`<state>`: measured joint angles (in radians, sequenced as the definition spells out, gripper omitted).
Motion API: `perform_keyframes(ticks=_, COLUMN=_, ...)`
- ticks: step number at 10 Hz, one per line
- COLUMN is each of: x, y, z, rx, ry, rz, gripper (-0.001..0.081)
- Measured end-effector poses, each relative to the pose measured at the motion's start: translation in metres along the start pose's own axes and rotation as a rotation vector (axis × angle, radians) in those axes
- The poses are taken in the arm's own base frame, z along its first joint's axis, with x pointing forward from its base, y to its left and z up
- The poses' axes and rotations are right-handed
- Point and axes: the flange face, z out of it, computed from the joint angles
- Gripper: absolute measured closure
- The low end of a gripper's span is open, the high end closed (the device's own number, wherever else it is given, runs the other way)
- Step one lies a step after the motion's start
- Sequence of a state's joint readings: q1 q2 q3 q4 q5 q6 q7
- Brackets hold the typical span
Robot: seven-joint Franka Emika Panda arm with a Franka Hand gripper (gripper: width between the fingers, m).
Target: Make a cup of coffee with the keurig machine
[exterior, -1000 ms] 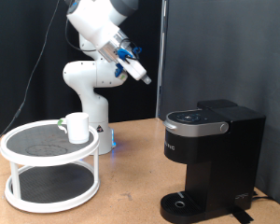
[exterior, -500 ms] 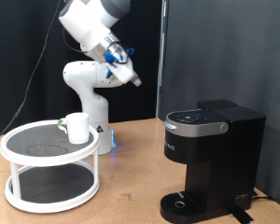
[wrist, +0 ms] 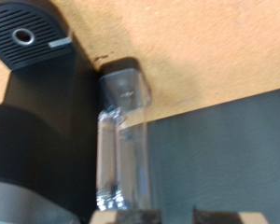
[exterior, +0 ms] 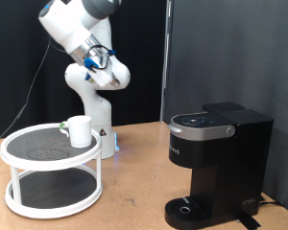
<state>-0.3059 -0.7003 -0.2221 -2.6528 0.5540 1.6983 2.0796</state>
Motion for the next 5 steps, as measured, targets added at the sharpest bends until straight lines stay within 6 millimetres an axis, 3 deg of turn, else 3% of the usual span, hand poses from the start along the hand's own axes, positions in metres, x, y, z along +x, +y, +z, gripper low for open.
perform_keyframes(ticks=2, x=0.018, y=-0.003, z=-0.017, rx=0.012, ry=-0.059, rz=-0.046, gripper=0.0806)
perform_keyframes(ticks=5, x=0.022, y=-0.008, z=-0.018, rx=0.046, ry=-0.076, rz=0.015, gripper=0.0806)
